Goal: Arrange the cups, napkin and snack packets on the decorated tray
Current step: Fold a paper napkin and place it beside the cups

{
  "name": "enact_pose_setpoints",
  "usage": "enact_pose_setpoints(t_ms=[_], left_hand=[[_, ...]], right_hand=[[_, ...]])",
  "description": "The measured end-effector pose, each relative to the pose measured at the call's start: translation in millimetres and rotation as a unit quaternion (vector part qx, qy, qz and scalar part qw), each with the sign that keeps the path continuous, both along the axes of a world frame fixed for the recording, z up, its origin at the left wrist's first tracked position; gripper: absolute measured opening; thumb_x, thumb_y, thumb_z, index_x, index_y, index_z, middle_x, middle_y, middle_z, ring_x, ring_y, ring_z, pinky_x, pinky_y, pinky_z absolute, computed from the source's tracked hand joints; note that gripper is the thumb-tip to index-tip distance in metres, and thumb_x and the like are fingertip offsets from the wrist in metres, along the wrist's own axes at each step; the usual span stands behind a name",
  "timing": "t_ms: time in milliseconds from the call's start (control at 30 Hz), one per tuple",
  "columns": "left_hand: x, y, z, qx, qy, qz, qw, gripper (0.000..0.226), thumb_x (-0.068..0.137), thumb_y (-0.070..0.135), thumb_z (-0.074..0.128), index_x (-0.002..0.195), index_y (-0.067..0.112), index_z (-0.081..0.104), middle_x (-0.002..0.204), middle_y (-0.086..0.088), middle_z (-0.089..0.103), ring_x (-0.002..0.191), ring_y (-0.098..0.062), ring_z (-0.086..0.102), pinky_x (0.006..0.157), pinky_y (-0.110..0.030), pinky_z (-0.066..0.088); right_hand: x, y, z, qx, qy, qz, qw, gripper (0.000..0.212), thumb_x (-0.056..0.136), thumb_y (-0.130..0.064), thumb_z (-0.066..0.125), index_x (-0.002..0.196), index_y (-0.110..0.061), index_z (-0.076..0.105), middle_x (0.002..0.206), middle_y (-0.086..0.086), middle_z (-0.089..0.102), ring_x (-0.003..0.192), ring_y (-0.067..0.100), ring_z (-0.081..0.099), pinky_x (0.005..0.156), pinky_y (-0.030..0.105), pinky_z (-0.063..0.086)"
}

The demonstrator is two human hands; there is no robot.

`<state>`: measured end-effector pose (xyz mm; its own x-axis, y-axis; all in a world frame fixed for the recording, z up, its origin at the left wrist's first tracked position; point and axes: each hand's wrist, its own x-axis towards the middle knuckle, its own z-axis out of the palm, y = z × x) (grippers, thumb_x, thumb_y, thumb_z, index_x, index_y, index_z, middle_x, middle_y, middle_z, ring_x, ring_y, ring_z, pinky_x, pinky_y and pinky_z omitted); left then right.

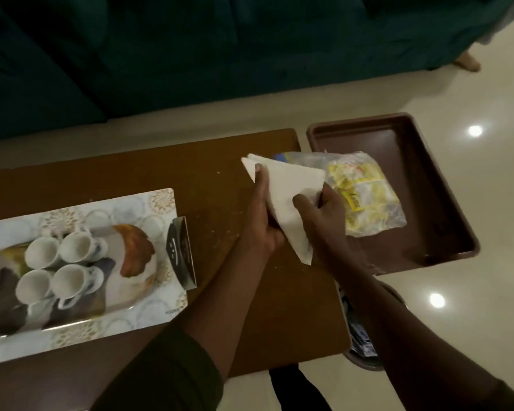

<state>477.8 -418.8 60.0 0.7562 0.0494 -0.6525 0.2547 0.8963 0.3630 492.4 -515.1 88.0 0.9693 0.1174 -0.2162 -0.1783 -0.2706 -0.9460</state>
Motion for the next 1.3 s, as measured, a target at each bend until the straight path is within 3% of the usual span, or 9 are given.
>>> enact_pose_setpoints(t_ms=[267,400,500,600,767,900,1000,1167,1300], left_hand=[[-31.0,94.1,2.3,0.090,0.058,0.062,0.992,0.036,0.091,0.026,0.062,0.124,0.011,0.059,0.110,-0.007,0.071,0.102,-0.024,0.066,0.070,-0.036,0.056],[-49.5,136.1,-6.6,0.098,0.035,0.064,0.993,0.026,0.089,0.016,0.064,0.114,0.014,0.058,0.109,-0.008,0.066,0.106,-0.026,0.060,0.080,-0.039,0.055],[-56.4,163.2,-14.3,0.195,0.050,0.037,0.979,0.024,0.092,0.010,0.059,0.114,0.018,0.056,0.105,-0.005,0.062,0.100,-0.021,0.058,0.072,-0.033,0.052],[-63.3,188.4,-23.3,0.272,0.079,-0.043,0.958,0.026,0.093,0.014,0.060,0.117,0.022,0.055,0.124,-0.011,0.058,0.116,-0.028,0.054,0.080,-0.037,0.053],[-68.4,206.1,-30.1,0.286,0.104,-0.122,0.945,0.032,0.092,0.035,0.061,0.121,0.025,0.055,0.139,-0.013,0.051,0.129,-0.033,0.048,0.104,-0.048,0.045],[-65.5,207.9,-34.5,0.291,0.099,-0.107,0.946,0.022,0.095,0.037,0.056,0.114,0.027,0.054,0.122,-0.004,0.058,0.112,-0.020,0.058,0.097,-0.041,0.050],[-65.2,208.9,-38.9,0.313,0.101,-0.112,0.938,0.031,0.096,0.039,0.052,0.123,0.023,0.053,0.110,0.003,0.056,0.099,-0.013,0.058,0.089,-0.034,0.050],[-72.5,213.0,-48.0,0.387,0.129,-0.186,0.894,0.052,0.098,0.047,0.042,0.137,0.015,0.046,0.132,-0.013,0.054,0.125,-0.029,0.051,0.105,-0.044,0.044],[-78.5,216.9,-51.5,0.442,0.119,-0.229,0.859,0.053,0.099,0.050,0.037,0.134,0.012,0.051,0.139,-0.011,0.052,0.125,-0.028,0.050,0.105,-0.043,0.044]], right_hand=[[-37.3,78.2,-6.3,-0.071,0.003,0.105,0.992,0.055,0.081,-0.034,0.072,0.130,-0.021,0.051,0.122,-0.006,0.063,0.105,0.004,0.062,0.078,0.019,0.056],[-60.2,106.6,-22.6,-0.122,0.006,0.101,0.987,0.044,0.083,-0.025,0.071,0.121,-0.007,0.060,0.101,-0.006,0.063,0.065,-0.010,0.055,0.045,0.000,0.041],[-86.2,119.7,-31.1,-0.160,-0.043,0.102,0.981,0.030,0.081,-0.023,0.072,0.106,-0.007,0.065,0.095,0.004,0.073,0.059,-0.007,0.055,0.045,0.001,0.041],[-108.3,132.4,-37.5,-0.166,-0.048,0.104,0.979,0.036,0.080,-0.021,0.073,0.112,-0.011,0.062,0.100,0.001,0.072,0.075,0.007,0.064,0.061,0.014,0.050],[-131.2,152.0,-47.8,-0.164,-0.076,0.101,0.978,0.033,0.076,-0.013,0.075,0.105,-0.010,0.060,0.090,0.001,0.069,0.070,0.008,0.061,0.057,0.012,0.048],[-138.2,161.5,-56.5,-0.190,-0.080,0.121,0.971,0.028,0.077,-0.014,0.073,0.102,-0.011,0.059,0.090,0.001,0.066,0.072,0.010,0.061,0.056,0.009,0.041],[-141.1,165.6,-63.6,-0.206,-0.077,0.133,0.966,0.028,0.078,-0.014,0.072,0.103,-0.011,0.059,0.092,-0.001,0.066,0.065,-0.006,0.049,0.054,0.004,0.031],[-146.9,167.3,-71.4,-0.211,-0.099,0.160,0.959,0.025,0.080,-0.020,0.070,0.100,-0.011,0.058,0.089,0.001,0.063,0.066,0.008,0.055,0.051,0.013,0.041],[-142.8,169.1,-74.2,-0.210,-0.110,0.153,0.959,0.023,0.080,-0.023,0.068,0.096,-0.010,0.057,0.088,0.000,0.060,0.073,0.013,0.054,0.057,0.017,0.036]])
